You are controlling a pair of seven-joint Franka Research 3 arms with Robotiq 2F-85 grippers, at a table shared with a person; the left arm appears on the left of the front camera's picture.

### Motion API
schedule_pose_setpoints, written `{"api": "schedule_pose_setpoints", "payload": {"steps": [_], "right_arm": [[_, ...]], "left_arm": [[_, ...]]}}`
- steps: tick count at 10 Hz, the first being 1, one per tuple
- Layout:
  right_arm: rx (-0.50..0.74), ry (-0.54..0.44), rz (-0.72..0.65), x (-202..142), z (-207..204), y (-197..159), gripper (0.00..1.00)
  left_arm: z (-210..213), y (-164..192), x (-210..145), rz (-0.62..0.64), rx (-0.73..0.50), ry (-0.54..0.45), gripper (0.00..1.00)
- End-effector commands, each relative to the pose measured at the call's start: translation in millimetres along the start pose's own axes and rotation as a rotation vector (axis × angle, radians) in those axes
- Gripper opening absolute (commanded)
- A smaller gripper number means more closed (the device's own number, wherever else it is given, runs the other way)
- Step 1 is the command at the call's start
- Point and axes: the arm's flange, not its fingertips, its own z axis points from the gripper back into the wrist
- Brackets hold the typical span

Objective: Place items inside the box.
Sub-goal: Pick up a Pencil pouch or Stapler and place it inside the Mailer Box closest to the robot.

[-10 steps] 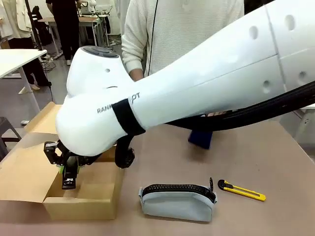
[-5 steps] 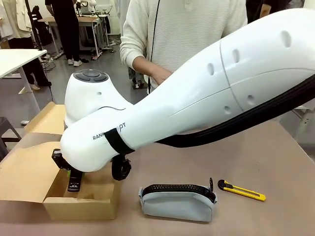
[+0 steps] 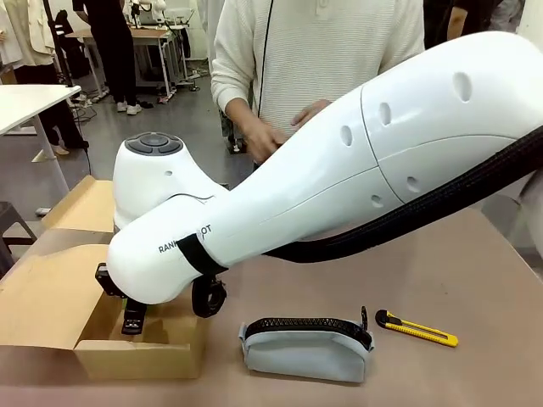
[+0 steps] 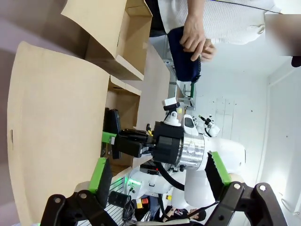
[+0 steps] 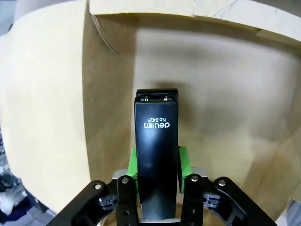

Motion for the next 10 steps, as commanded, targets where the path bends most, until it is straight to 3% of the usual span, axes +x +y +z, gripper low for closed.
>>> {"api": "schedule_pose_setpoints", "payload": {"steps": [1, 2, 10], "right_arm": [[-0.011, -0.023, -0.033, -2.8, 4.7, 8.2, 0.92], [-0.010, -0.025, -0.038, -2.7, 5.2, 7.4, 0.99], [0.026, -0.027, -0.056, -4.5, 4.6, 1.0, 1.00]], "left_arm": [[0.3, 0.5, -2.4, -0.018, -0.017, 0.002, 1.00], [0.3, 0.5, -2.4, -0.018, -0.017, 0.002, 1.00], [0.3, 0.5, -2.4, -0.018, -0.017, 0.002, 1.00]]}}
